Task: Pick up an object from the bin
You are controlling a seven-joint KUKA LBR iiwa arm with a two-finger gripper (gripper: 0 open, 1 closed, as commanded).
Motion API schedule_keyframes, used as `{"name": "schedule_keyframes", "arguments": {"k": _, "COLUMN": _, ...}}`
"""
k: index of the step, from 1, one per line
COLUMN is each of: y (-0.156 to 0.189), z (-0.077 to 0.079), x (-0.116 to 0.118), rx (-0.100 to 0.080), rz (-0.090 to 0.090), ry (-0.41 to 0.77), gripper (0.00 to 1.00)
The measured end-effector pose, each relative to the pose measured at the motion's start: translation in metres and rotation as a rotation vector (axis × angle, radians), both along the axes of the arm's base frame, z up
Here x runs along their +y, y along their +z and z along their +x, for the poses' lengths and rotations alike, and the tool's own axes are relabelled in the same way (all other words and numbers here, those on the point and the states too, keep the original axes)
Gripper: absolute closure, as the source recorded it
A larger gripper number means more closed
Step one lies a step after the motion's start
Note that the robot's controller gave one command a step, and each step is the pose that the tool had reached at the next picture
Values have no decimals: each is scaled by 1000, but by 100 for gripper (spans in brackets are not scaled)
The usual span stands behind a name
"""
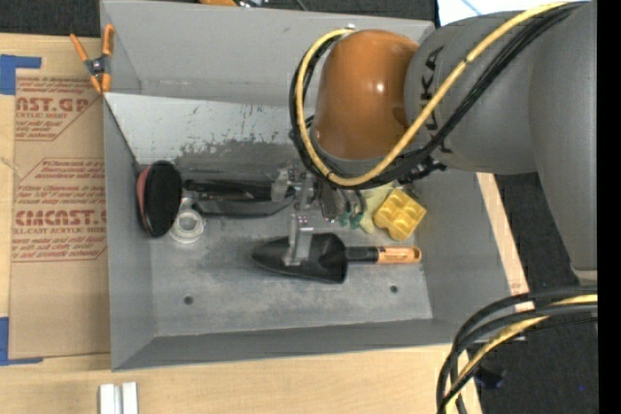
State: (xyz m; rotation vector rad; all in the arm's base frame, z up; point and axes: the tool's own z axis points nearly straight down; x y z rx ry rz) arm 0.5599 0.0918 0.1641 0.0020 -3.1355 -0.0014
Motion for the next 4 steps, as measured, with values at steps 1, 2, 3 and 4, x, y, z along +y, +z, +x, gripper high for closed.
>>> {"name": "schedule_keyframes", "arguments": {"k": 1, "y": 5, "z": 2, "x": -1, "rx": -8, "rz": 1, "ry": -1, "gripper": 0}}
{"name": "schedule_keyframes", "arguments": {"k": 2, "y": -95, "z": -36, "x": -35, "rx": -3, "rz": 1, "ry": -48, "gripper": 0}}
{"name": "schedule_keyframes", "arguments": {"k": 3, "y": -35, "z": -38, "x": -34, "rx": -23, "rz": 6, "ry": -165, "gripper": 0}}
{"name": "schedule_keyframes", "arguments": {"k": 4, "y": -86, "z": -39, "x": -34, "rx": 0, "rz": 2, "ry": -74, "gripper": 0}}
